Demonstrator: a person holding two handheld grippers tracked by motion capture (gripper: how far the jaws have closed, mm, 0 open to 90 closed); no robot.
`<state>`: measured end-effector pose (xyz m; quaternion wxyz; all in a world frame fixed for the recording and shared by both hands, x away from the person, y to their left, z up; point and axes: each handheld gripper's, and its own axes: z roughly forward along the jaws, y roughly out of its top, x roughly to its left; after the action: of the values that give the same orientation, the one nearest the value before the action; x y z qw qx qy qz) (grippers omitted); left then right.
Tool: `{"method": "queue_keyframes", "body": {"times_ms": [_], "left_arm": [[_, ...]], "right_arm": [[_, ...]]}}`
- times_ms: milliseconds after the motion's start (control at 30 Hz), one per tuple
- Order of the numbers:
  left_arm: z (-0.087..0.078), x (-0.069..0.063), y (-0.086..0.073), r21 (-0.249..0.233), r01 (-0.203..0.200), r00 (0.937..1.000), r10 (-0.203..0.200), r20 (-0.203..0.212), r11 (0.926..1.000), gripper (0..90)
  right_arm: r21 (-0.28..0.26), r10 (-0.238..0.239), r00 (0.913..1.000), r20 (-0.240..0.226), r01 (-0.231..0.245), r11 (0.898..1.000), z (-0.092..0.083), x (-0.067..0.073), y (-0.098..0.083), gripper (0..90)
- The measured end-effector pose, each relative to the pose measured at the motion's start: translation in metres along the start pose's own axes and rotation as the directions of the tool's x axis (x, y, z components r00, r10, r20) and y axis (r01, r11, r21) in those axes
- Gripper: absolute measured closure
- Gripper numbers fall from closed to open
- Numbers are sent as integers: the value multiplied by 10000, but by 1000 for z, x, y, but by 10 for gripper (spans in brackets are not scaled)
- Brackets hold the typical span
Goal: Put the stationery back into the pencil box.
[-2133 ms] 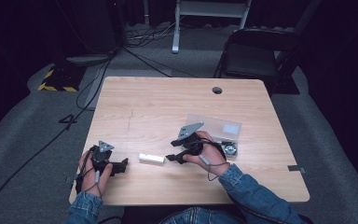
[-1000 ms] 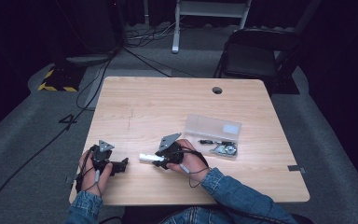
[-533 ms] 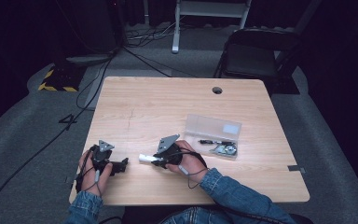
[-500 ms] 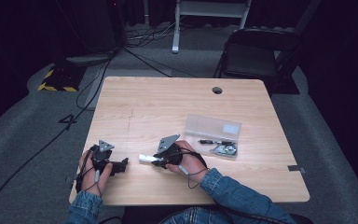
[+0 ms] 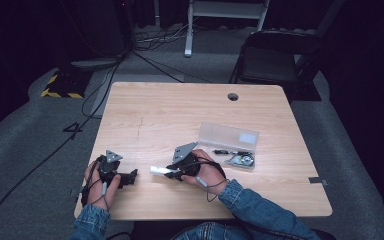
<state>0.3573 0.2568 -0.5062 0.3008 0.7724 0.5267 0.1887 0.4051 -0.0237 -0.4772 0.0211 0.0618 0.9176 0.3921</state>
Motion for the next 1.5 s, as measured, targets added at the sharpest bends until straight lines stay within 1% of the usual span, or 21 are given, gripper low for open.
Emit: {"method": "queue_keyframes", "body": {"times_ms": [233, 367, 433, 467, 500, 567, 600, 633, 800, 933, 1100, 1267, 1500], "left_arm": [[0, 0, 0, 1, -3, 10000, 3, 0, 10000, 0], [0, 0, 0, 5, -1, 10000, 1, -15, 10000, 0], [0, 0, 0, -2, 1, 10000, -1, 2, 10000, 0], [0, 0, 0, -3, 4, 10000, -4, -1, 10000, 0], [0, 0, 0, 3, 4, 10000, -4, -17, 10000, 0], [0, 0, 0, 5, -1, 10000, 1, -17, 10000, 0], [0, 0, 0, -6, 4, 10000, -4, 0, 10000, 0], [0, 0, 0, -6, 4, 10000, -4, 0, 10000, 0], [0, 0, 0, 4, 4, 10000, -4, -18, 10000, 0], [0, 0, 0, 5, 2, 10000, -2, -18, 10000, 0], [0, 0, 0, -11, 14, 10000, -14, -2, 10000, 0], [0, 0, 0, -5, 1, 10000, -1, -2, 10000, 0], [0, 0, 0, -5, 3, 10000, -3, -2, 10000, 0]], "right_arm": [[-144, -49, 9999, -97, 48, 9999, -11, 0, 2, 714], [-249, 16, 9999, -149, -20, 9997, -24, 0, 3, 714], [-276, 39, 9999, -160, -43, 9996, -26, 0, 2, 714], [-311, 65, 9998, -177, -71, 9995, -29, -1, 2, 714], [-366, 78, 9997, -230, -86, 9993, -35, 0, 2, 714], [-391, 109, 9996, -270, -119, 9992, -38, 1, 1, 714], [-510, 80, 9995, -298, -95, 9987, -45, 1, 1, 714], [-510, 80, 9995, -298, -95, 9987, -45, 1, 1, 714], [-675, 207, 9990, -389, -233, 9974, -62, 2, -1, 714], [-607, 246, 9989, -403, -271, 9978, -73, 2, 0, 714], [-607, 178, 9992, -347, -199, 9980, -84, 1, 0, 714], [-579, 334, 9992, -223, -346, 9977, -95, -1, -3, 714], [-624, 400, 9992, -26, -401, 9972, -110, -6, -9, 714]]}}
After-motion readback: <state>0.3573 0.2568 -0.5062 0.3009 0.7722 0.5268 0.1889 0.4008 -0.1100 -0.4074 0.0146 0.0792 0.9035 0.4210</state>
